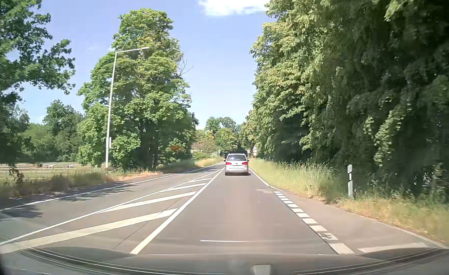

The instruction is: Follow the waypoints while adhering to traffic rules and regulations

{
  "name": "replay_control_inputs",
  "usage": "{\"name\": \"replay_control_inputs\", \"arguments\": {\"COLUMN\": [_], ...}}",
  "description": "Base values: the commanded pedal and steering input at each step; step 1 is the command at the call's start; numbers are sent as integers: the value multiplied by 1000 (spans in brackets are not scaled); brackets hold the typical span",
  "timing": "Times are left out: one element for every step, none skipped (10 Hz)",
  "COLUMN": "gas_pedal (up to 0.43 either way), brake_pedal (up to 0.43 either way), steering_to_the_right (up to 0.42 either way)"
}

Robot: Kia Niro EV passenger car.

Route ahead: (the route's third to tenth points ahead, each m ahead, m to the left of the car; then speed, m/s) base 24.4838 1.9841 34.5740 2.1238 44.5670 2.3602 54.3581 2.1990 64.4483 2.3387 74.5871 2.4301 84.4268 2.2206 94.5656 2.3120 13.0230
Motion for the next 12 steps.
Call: {"name": "replay_control_inputs", "arguments": {"gas_pedal": [177, 177, 177, 177, 177, 177, 177, 177, 177, 177, 177, 177], "brake_pedal": [30, 30, 30, 30, 30, 30, 30, 30, 30, 30, 30, 30], "steering_to_the_right": [-4, -6, -5, -5, -4, -3, -3, -3, -1, 1, 1, 0]}}
